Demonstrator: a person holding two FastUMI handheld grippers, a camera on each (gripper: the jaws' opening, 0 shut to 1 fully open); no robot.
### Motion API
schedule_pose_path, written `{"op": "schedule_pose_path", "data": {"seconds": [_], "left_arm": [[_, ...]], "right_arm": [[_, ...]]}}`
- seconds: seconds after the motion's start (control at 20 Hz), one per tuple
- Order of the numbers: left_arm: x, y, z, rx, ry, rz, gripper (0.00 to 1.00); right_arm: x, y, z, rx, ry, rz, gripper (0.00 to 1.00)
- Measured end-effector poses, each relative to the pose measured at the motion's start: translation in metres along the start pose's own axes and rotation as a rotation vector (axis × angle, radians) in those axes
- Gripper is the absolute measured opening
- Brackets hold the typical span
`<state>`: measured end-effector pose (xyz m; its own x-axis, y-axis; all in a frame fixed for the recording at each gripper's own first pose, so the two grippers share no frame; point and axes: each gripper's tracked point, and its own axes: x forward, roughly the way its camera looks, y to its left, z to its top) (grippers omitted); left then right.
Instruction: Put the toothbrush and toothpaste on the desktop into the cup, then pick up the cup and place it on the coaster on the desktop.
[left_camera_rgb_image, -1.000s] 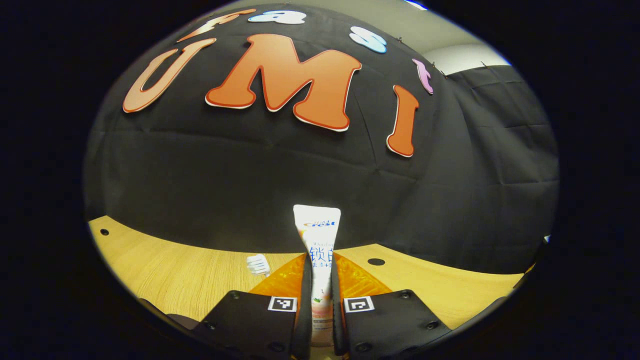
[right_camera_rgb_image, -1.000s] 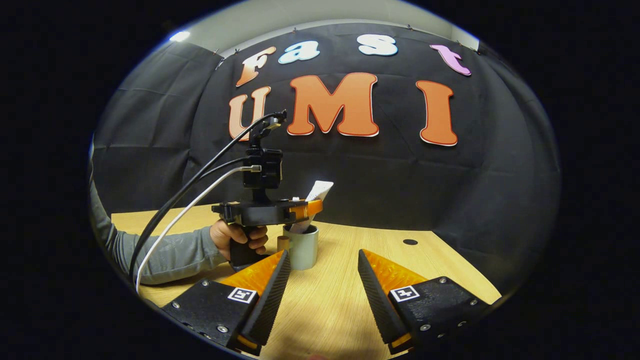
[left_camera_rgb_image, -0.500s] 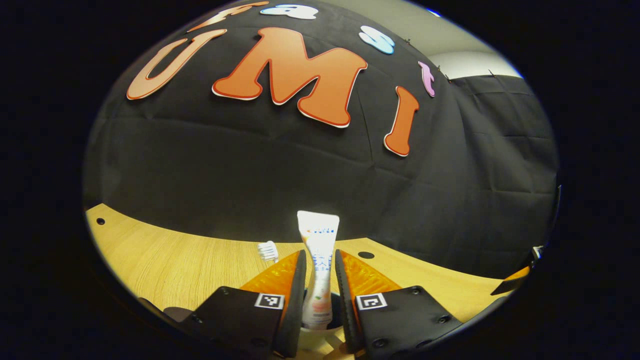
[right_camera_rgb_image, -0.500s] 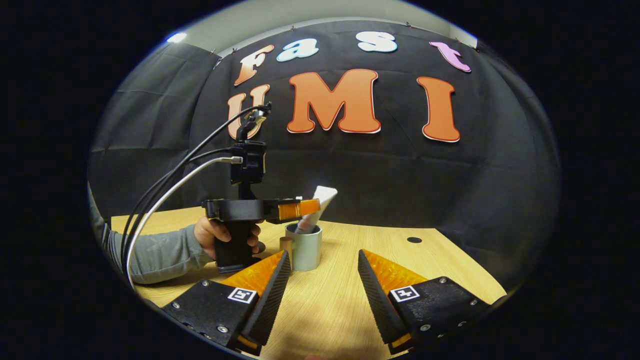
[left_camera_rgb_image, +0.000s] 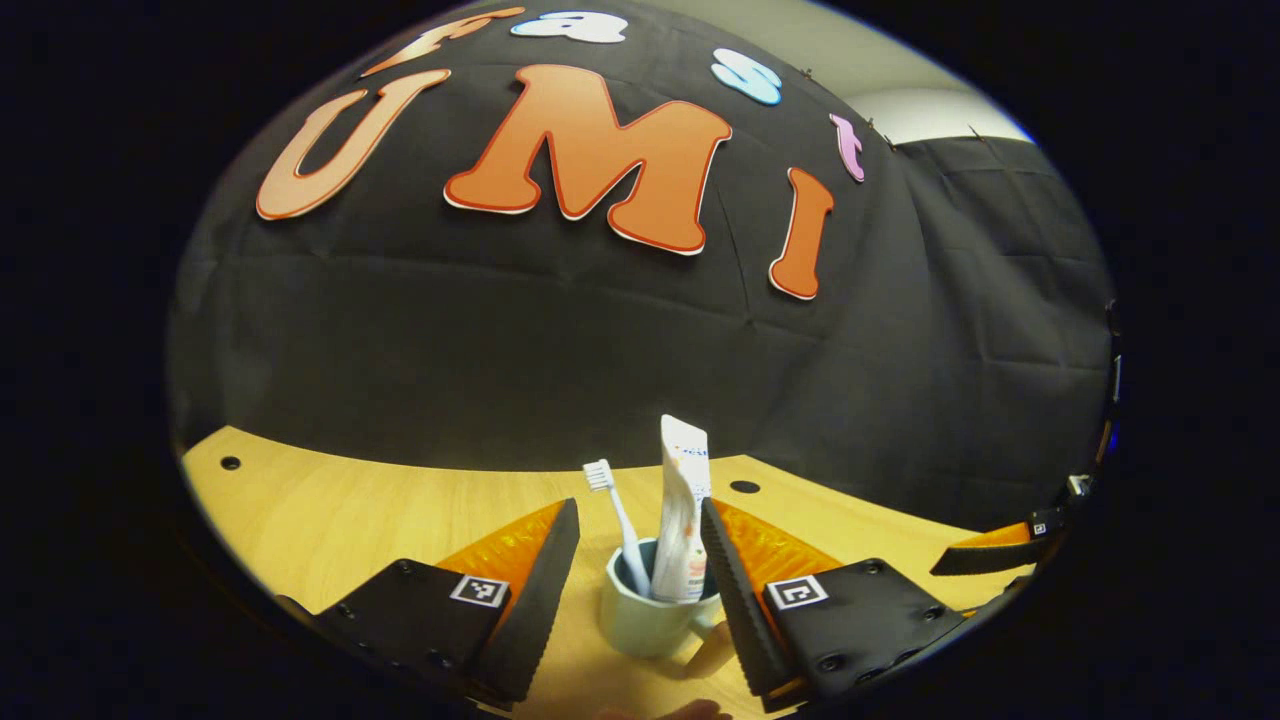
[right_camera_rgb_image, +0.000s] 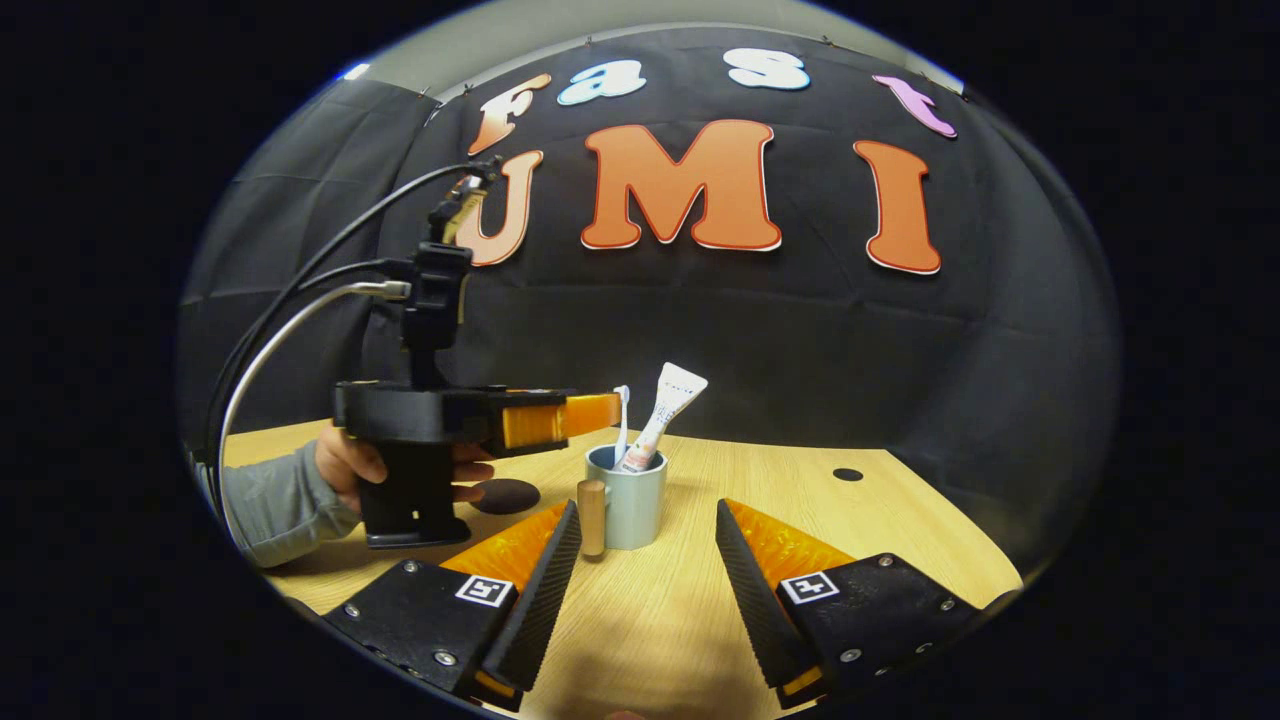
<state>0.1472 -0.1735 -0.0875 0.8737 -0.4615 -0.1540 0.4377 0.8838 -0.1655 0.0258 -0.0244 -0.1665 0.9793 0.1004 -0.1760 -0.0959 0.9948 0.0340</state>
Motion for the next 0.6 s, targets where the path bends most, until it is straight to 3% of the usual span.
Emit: {"op": "schedule_pose_path", "data": {"seconds": [0.45,0.6], "left_arm": [[-0.074,0.065,0.053,0.166,-0.086,0.174,0.98],[-0.103,0.086,0.062,0.216,-0.096,0.238,0.98]], "right_arm": [[0.031,0.012,0.008,0.008,0.087,-0.033,0.82],[0.041,0.016,0.01,0.021,0.133,-0.045,0.82]]}}
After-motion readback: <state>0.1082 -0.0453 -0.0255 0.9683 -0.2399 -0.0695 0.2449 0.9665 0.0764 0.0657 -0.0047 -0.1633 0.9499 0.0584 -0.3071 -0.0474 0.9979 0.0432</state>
